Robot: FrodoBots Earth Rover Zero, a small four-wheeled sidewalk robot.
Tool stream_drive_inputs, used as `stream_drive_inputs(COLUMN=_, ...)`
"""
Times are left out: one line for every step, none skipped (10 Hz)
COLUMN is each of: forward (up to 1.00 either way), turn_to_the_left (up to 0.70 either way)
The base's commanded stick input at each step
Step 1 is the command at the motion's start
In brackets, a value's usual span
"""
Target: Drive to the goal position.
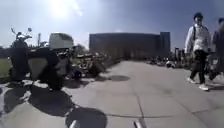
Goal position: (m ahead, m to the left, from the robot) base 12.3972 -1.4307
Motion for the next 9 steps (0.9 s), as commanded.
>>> stream_drive_inputs(forward=0.85, turn_to_the_left=0.00)
stream_drive_inputs(forward=0.85, turn_to_the_left=-0.15)
stream_drive_inputs(forward=0.85, turn_to_the_left=-0.32)
stream_drive_inputs(forward=0.50, turn_to_the_left=-0.55)
stream_drive_inputs(forward=0.00, turn_to_the_left=-0.84)
stream_drive_inputs(forward=0.00, turn_to_the_left=-0.07)
stream_drive_inputs(forward=-0.85, turn_to_the_left=0.00)
stream_drive_inputs(forward=-0.85, turn_to_the_left=0.00)
stream_drive_inputs(forward=-0.85, turn_to_the_left=0.00)
